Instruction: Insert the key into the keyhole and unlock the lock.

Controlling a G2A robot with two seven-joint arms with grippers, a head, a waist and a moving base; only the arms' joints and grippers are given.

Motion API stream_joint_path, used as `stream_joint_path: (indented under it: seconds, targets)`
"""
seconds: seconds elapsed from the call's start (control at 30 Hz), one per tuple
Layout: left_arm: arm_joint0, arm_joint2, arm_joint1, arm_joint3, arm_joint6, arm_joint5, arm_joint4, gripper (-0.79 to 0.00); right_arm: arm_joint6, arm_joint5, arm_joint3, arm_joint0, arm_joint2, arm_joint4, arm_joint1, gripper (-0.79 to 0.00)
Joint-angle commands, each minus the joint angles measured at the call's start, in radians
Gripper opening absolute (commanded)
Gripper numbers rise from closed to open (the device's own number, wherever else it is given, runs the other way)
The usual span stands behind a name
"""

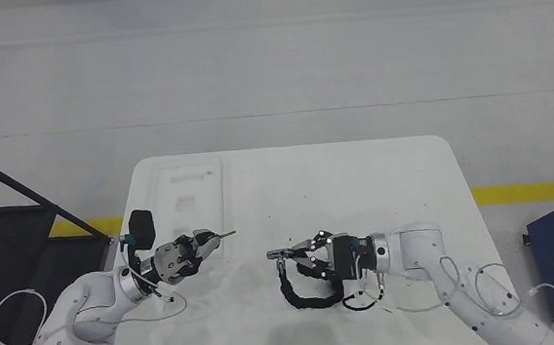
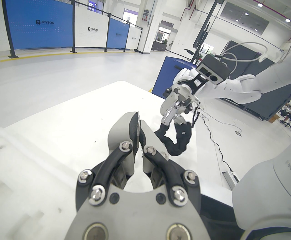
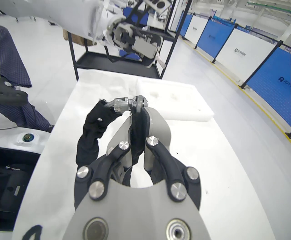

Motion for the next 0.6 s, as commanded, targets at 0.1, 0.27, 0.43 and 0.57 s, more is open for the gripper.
stream_joint_path:
  seconds: [0.1, 0.27, 0.43, 0.57]
  targets:
    - [0.0, 0.0, 0.0, 0.0, 0.0, 0.0, 0.0, -0.785, -0.211, -0.072, 0.069, 0.02, 0.014, 0.011, -0.002, -0.785]
    - [0.0, 0.0, 0.0, 0.0, 0.0, 0.0, 0.0, -0.785, -0.304, -0.129, 0.133, 0.072, -0.001, 0.039, -0.017, -0.785]
    - [0.0, 0.0, 0.0, 0.0, 0.0, 0.0, 0.0, -0.785, -0.363, -0.129, 0.162, 0.135, -0.106, 0.05, -0.025, -0.785]
    - [0.0, 0.0, 0.0, 0.0, 0.0, 0.0, 0.0, -0.785, -0.363, -0.129, 0.18, 0.203, -0.224, 0.157, -0.027, -0.785]
